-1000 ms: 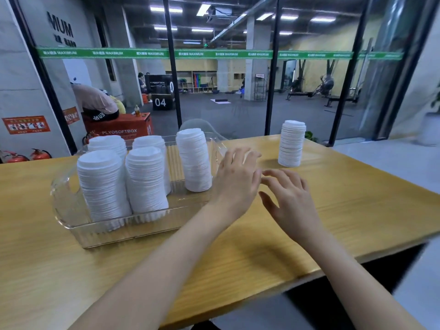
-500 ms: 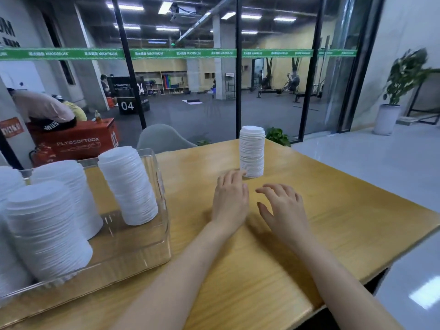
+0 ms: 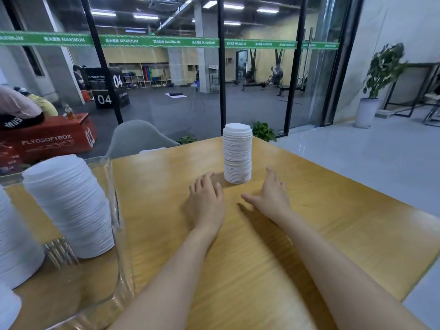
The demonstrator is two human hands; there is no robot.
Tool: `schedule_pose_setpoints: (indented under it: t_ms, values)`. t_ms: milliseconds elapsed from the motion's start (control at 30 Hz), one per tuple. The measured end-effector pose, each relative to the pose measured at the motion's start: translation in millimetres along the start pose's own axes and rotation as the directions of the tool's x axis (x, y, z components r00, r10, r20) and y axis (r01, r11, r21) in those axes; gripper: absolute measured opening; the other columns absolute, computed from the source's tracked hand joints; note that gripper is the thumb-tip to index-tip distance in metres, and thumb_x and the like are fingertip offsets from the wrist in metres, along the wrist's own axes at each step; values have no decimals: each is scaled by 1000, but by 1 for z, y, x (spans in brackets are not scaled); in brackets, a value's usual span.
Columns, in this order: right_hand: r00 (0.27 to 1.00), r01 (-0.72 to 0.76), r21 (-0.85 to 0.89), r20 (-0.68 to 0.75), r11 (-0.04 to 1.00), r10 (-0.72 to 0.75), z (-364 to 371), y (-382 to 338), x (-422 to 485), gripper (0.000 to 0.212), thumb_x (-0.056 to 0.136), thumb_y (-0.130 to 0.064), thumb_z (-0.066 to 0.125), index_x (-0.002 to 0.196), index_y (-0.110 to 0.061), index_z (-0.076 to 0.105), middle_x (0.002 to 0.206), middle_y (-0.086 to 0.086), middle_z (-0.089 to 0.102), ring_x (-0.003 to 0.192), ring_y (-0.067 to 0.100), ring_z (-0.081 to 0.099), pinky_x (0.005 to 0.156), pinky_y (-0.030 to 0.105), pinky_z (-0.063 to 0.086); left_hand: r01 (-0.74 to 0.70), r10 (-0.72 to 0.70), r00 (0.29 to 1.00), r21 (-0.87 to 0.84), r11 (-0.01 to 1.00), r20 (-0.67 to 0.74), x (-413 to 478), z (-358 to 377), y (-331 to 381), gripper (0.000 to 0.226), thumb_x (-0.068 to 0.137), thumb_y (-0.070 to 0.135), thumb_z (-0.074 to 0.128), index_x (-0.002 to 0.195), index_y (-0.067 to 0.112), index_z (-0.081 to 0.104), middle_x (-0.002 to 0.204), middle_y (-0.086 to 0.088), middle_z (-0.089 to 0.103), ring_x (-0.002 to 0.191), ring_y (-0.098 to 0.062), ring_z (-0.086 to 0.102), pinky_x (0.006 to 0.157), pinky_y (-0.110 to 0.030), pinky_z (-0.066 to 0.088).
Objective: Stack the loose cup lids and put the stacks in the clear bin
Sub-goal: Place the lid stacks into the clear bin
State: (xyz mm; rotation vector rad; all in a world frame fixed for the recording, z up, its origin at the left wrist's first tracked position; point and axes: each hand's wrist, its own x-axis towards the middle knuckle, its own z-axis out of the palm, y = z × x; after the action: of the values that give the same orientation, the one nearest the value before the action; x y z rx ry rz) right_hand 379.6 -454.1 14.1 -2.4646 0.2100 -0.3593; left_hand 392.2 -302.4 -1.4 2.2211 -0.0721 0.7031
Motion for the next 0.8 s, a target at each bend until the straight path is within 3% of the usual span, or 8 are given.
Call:
schedule_pose_setpoints:
  t_ms: [133,433,600,800]
  values:
    - [999,-30,39,32,999,28,14,-2,27,131,72,-49,83,156,-11,-9,162,12,18,148,31,21,120,46,17,90,-94,995,-154,984,-18,2,2,-4,33,99,11,48,131,8,52,135,-8,54,128,-26,39,105,-32,29]
    - [999,34,199,-43,979,-26,42,-20,64,139,67,-39,89,156,-17,-15,159,8,25,148,25,20,120,53,11,135,-143,989,-217,967,-23,5,6,-6,32,99,13,48,130,11,51,135,-5,54,127,-23,38,100,-26,27]
    - [996,48,287,-90,957,-23,49,-28,76,142,63,-29,91,154,-23,-19,153,12,28,142,31,32,112,57,30,123,-131,991,-214,969,-24,4,6,-6,31,99,14,48,130,12,51,134,-4,54,127,-21,39,100,-24,26]
    - [994,52,293,-105,955,-22,51,-24,82,142,64,-23,91,154,-28,-18,149,15,31,135,33,40,110,53,35,118,-126,992,-204,972,-25,5,8,-8,30,99,15,49,129,12,52,133,-4,54,126,-21,39,99,-26,28]
